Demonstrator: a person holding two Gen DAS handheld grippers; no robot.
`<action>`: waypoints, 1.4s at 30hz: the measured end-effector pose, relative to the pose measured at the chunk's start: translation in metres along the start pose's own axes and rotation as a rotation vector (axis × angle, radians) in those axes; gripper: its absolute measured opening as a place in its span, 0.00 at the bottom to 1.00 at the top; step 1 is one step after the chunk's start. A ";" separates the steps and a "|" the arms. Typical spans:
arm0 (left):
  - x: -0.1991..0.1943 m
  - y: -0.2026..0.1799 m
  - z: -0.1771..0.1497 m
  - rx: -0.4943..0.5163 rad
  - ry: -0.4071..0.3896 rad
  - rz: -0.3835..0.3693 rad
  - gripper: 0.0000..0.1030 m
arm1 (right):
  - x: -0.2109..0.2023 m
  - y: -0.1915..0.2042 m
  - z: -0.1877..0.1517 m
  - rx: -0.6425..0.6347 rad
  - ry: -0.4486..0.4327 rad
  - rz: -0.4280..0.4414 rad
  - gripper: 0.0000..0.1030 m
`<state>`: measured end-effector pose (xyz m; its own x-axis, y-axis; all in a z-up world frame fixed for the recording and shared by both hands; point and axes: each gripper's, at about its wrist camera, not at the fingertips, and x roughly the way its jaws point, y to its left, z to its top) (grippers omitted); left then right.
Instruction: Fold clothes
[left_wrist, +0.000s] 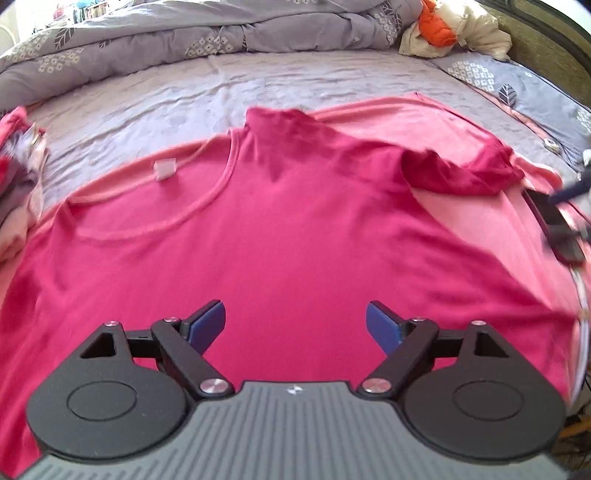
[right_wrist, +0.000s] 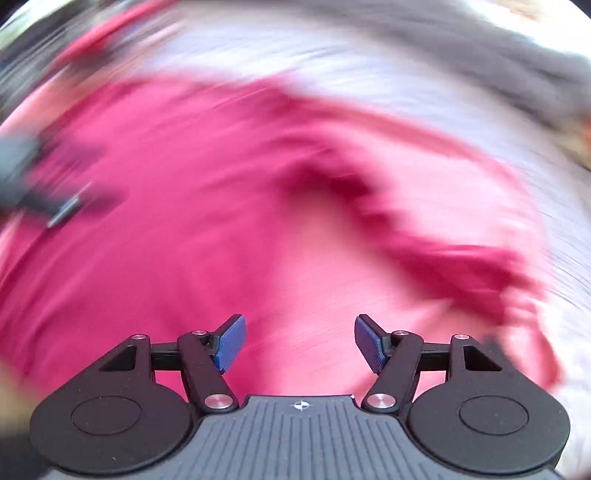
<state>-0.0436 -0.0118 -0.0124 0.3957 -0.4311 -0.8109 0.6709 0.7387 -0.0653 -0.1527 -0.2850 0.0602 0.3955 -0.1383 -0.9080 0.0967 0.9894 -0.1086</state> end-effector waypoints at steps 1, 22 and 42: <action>0.005 -0.001 0.008 -0.003 -0.005 0.006 0.82 | 0.003 -0.023 0.008 0.091 -0.035 -0.062 0.64; 0.108 -0.043 0.079 0.090 0.191 -0.011 0.85 | 0.079 -0.197 0.051 0.854 -0.323 0.008 0.06; 0.108 -0.053 0.072 0.135 0.222 0.000 0.91 | 0.186 -0.256 0.076 0.997 -0.218 0.023 0.56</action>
<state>0.0090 -0.1344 -0.0552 0.2586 -0.2961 -0.9195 0.7543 0.6566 0.0007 -0.0348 -0.5674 -0.0507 0.5552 -0.2231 -0.8012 0.7639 0.5177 0.3853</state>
